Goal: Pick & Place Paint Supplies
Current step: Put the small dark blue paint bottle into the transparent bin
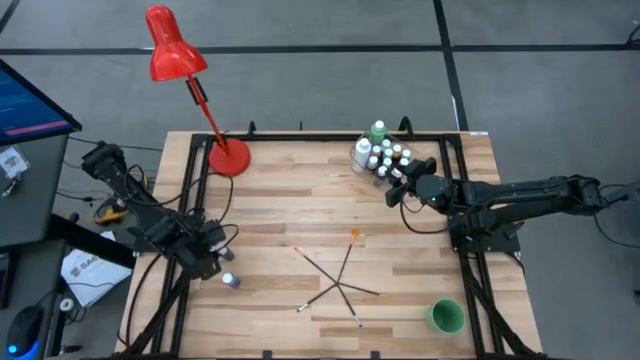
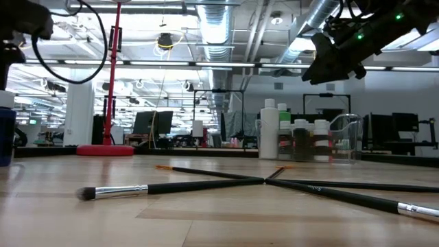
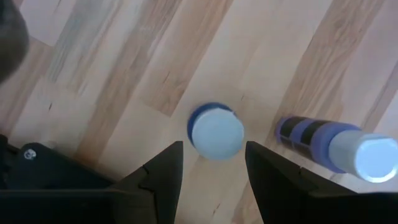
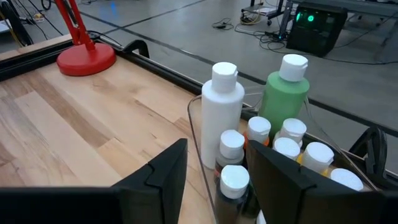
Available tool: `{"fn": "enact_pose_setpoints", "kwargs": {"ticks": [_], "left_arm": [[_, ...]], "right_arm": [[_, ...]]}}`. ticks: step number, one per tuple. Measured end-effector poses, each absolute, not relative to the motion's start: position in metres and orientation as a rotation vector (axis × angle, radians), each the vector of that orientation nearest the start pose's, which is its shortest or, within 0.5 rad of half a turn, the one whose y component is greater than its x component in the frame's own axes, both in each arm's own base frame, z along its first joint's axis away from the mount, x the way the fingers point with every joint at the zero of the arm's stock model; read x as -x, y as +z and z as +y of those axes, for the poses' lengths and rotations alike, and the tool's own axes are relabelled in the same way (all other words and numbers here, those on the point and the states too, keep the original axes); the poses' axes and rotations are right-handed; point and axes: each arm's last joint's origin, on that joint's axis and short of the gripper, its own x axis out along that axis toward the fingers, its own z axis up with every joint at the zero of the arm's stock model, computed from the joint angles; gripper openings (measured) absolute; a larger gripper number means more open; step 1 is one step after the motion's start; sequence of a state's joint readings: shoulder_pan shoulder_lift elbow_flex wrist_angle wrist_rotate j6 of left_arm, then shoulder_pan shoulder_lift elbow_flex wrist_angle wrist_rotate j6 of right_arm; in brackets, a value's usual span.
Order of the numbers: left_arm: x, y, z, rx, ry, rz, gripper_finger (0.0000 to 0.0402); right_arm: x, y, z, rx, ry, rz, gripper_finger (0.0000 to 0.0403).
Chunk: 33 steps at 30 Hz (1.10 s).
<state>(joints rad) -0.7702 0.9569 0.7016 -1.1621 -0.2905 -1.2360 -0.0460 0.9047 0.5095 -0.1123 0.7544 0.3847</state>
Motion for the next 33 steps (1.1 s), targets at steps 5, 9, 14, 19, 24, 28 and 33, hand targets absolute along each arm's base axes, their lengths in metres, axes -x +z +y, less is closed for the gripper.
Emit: {"fn": "enact_pose_setpoints", "kwargs": {"ticks": [5, 9, 14, 19, 24, 28, 33], "left_arm": [[-0.100, 0.216, -0.090, 0.313, 0.376, 1.197, 0.0168], [-0.101, 0.215, -0.089, 0.297, 0.388, 1.165, 0.0168], [-0.102, 0.207, -0.090, 0.308, 0.372, 1.155, 0.0168], [-0.101, 0.193, -0.089, 0.303, 0.378, 1.137, 0.0168], [-0.101, 0.185, -0.087, 0.292, 0.390, 1.115, 0.0167], [-0.101, 0.184, -0.086, 0.280, 0.401, 1.092, 0.0150], [-0.102, 0.184, -0.086, 0.276, 0.409, 1.063, 0.0136]], "right_arm": [[-0.183, 0.229, -0.028, -0.176, -0.862, 0.330, 0.0158], [-0.183, 0.229, -0.028, -0.176, -0.862, 0.330, 0.0155], [-0.183, 0.229, -0.028, -0.176, -0.862, 0.331, 0.0153], [-0.183, 0.229, -0.028, -0.174, -0.862, 0.332, 0.0153], [-0.181, 0.227, -0.028, -0.165, -0.865, 0.356, 0.0150], [-0.181, 0.226, -0.028, -0.173, -0.870, 0.364, 0.0147], [-0.181, 0.226, -0.028, -0.174, -0.871, 0.363, 0.0143]]}}
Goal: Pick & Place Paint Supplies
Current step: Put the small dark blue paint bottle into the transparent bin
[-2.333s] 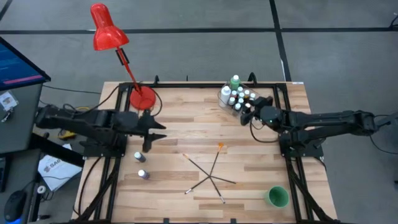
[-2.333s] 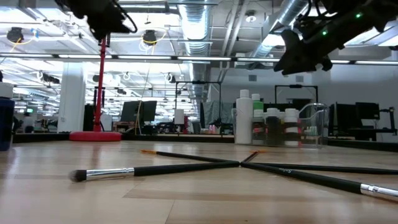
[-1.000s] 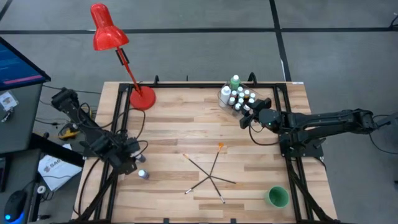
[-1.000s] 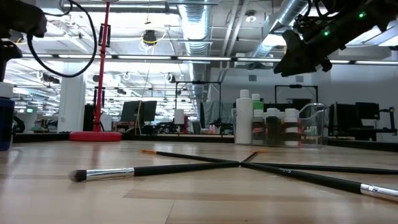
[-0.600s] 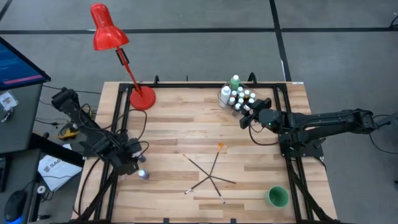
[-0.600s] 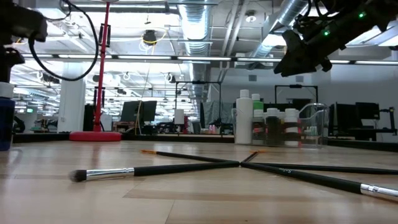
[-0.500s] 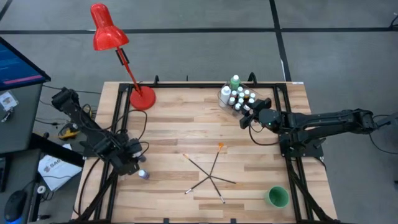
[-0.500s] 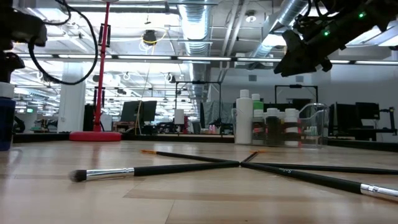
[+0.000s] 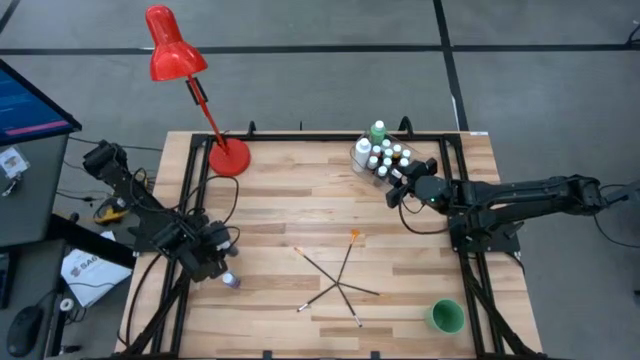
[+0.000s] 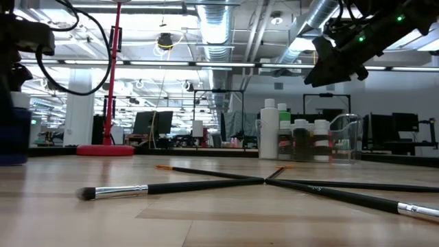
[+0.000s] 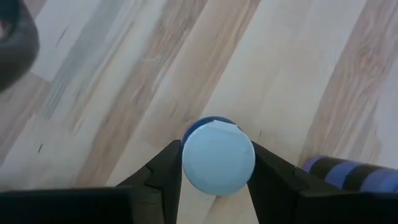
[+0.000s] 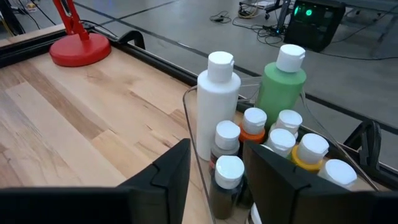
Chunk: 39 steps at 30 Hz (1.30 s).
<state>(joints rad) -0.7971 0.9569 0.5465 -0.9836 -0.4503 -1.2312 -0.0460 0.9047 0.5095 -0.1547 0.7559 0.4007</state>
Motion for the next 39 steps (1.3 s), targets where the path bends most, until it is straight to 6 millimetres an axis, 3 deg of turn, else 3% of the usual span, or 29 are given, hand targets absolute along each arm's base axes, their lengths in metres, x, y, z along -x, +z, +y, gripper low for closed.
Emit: {"fn": "enact_pose_setpoints", "kwargs": {"ticks": [10, 15, 24, 30, 39], "left_arm": [[-0.110, 0.187, -0.085, 0.311, 0.418, 1.010, 0.0132], [-0.125, 0.200, -0.082, 0.323, 0.406, 0.948, 0.0133], [-0.165, 0.223, -0.060, 0.295, 0.316, 0.791, 0.0132], [-0.191, 0.227, -0.036, 0.260, 0.238, 0.726, 0.0132], [-0.230, 0.213, -0.009, 0.197, 0.122, 0.733, 0.0132]], "right_arm": [[-0.181, 0.226, -0.028, -0.175, -0.870, 0.362, 0.0137], [-0.181, 0.226, -0.028, -0.179, -0.860, 0.364, 0.0140], [-0.187, 0.226, -0.024, -0.247, -0.686, 0.374, 0.0159], [-0.204, 0.220, -0.016, -0.245, -0.601, 0.367, 0.0180], [-0.244, 0.207, -0.010, -0.234, -0.493, 0.241, 0.0199]]}}
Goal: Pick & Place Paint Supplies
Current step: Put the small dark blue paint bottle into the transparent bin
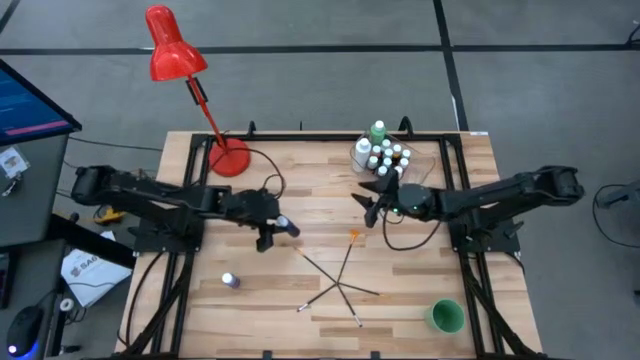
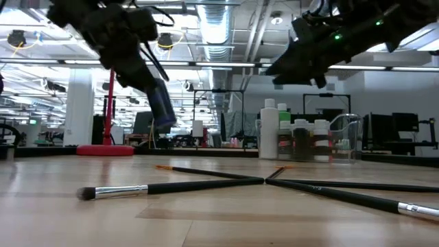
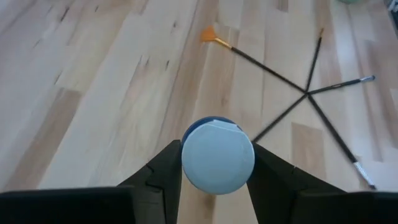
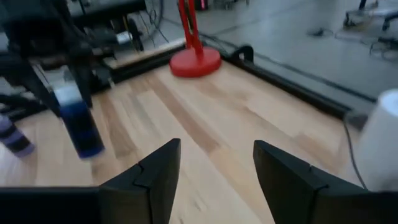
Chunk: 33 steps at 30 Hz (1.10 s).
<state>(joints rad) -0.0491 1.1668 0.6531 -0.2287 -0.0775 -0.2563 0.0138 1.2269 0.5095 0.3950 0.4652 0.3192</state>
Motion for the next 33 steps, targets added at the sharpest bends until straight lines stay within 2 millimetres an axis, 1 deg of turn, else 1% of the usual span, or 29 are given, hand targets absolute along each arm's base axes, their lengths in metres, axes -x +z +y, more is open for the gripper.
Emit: {"fn": "enact_pose_setpoints", "kwargs": {"ticks": [4, 8, 12, 17, 21, 25, 30, 33], "left_arm": [[-0.249, 0.211, -0.006, 0.139, 0.096, 0.767, 0.0132], [-0.269, 0.212, -0.007, 0.074, 0.064, 0.781, 0.0135], [-0.281, 0.212, -0.007, 0.036, 0.049, 0.792, 0.0137], [-0.285, 0.211, -0.007, 0.009, 0.042, 0.800, 0.0139], [-0.284, 0.213, -0.007, -0.014, 0.053, 0.792, 0.0139], [-0.282, 0.218, -0.007, -0.018, 0.056, 0.777, 0.0139], [-0.281, 0.219, -0.007, -0.025, 0.053, 0.774, 0.0140], [-0.281, 0.219, -0.007, -0.026, 0.053, 0.771, 0.0140]], "right_arm": [[-0.264, 0.206, -0.009, -0.195, -0.481, 0.239, 0.0201], [-0.296, 0.212, -0.005, -0.152, -0.398, 0.260, 0.0202], [-0.325, 0.217, 0.004, -0.065, -0.350, 0.278, 0.0204], [-0.350, 0.221, 0.021, 0.033, -0.293, 0.309, 0.0205], [-0.362, 0.218, 0.028, 0.061, -0.254, 0.318, 0.0205], [-0.372, 0.208, 0.029, 0.064, -0.234, 0.351, 0.0205], [-0.385, 0.205, 0.030, 0.070, -0.233, 0.349, 0.0207], [-0.388, 0.209, 0.033, 0.096, -0.210, 0.344, 0.0215]]}}
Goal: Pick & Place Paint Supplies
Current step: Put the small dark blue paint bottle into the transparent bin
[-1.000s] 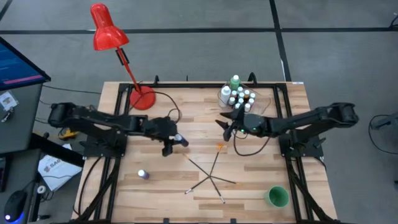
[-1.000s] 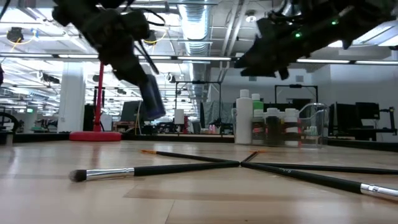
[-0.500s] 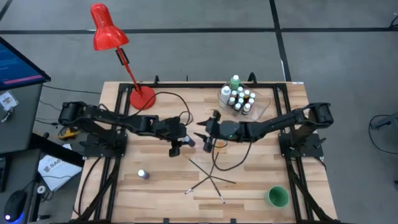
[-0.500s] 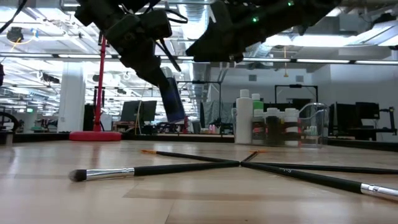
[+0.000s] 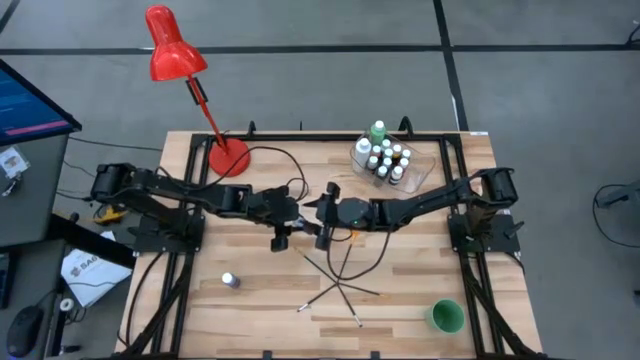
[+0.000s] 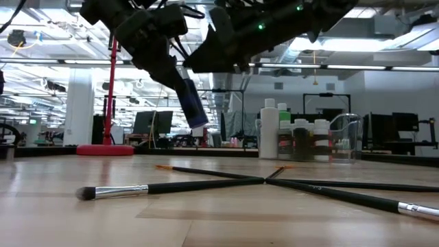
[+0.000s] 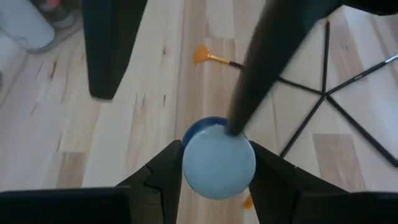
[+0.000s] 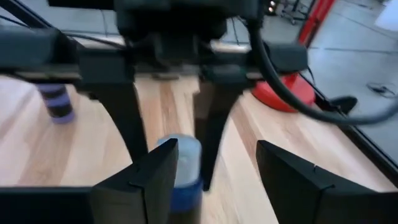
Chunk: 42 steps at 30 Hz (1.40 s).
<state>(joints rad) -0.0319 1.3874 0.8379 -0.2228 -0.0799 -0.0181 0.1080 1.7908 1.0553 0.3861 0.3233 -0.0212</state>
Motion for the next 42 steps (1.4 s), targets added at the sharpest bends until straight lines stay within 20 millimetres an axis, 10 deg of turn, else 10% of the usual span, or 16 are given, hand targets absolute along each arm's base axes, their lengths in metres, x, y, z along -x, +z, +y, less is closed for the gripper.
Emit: {"fn": "enact_pose_setpoints", "kwargs": {"ticks": [34, 42], "left_arm": [[-0.281, 0.218, -0.007, -0.041, 0.049, 0.781, 0.0140], [-0.281, 0.218, -0.007, -0.042, 0.051, 0.777, 0.0140]], "right_arm": [[-0.396, 0.190, 0.031, 0.043, -0.154, 0.365, 0.0239], [-0.397, 0.190, 0.029, 0.033, -0.143, 0.368, 0.0191]]}}
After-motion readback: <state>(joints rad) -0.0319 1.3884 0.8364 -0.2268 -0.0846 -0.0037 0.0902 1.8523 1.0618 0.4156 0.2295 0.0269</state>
